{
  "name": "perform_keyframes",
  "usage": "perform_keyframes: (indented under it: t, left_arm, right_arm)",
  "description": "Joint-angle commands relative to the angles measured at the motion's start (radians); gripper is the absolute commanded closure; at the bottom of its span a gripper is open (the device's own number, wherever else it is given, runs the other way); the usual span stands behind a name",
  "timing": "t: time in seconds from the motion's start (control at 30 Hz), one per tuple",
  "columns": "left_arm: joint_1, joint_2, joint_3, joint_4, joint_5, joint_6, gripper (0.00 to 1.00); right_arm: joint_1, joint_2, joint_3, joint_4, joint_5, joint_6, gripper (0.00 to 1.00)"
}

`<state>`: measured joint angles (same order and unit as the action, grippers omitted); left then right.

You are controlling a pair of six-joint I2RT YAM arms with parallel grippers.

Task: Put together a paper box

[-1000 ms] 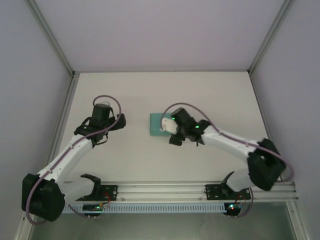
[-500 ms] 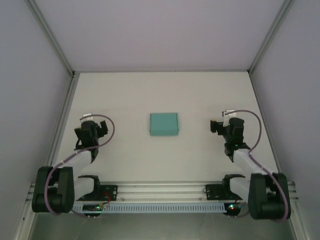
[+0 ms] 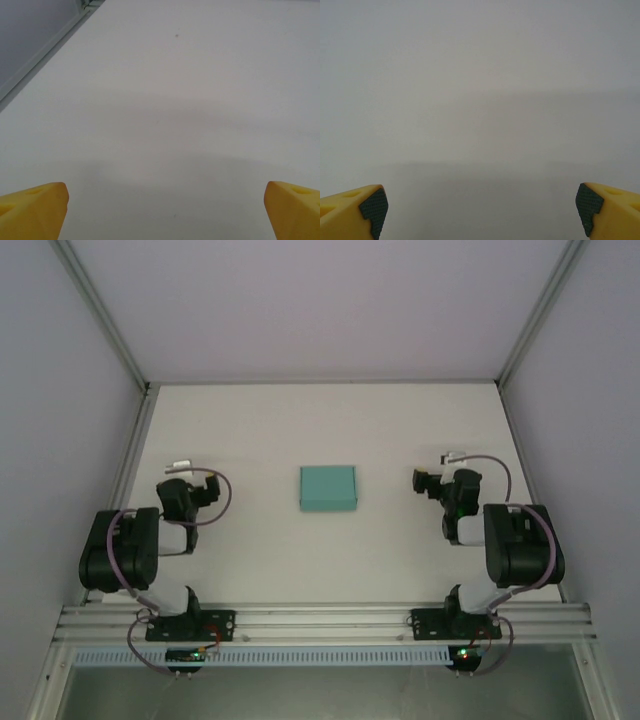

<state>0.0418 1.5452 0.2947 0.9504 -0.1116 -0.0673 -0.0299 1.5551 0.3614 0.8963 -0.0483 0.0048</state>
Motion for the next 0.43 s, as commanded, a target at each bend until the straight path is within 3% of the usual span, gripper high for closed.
perform_keyframes:
  t: [0.0, 0.4]
  left_arm:
    - [-0.001, -0.008, 0.053, 0.013, 0.046, 0.021, 0.01]
    - [-0.015, -0.005, 0.062, 0.001, 0.060, 0.043, 0.01]
  right_arm:
    - [0.009, 0.001, 0.004, 0.006, 0.004, 0.037, 0.01]
    - [0.012, -0.004, 0.014, -0.033, 0.002, 0.020, 0.01]
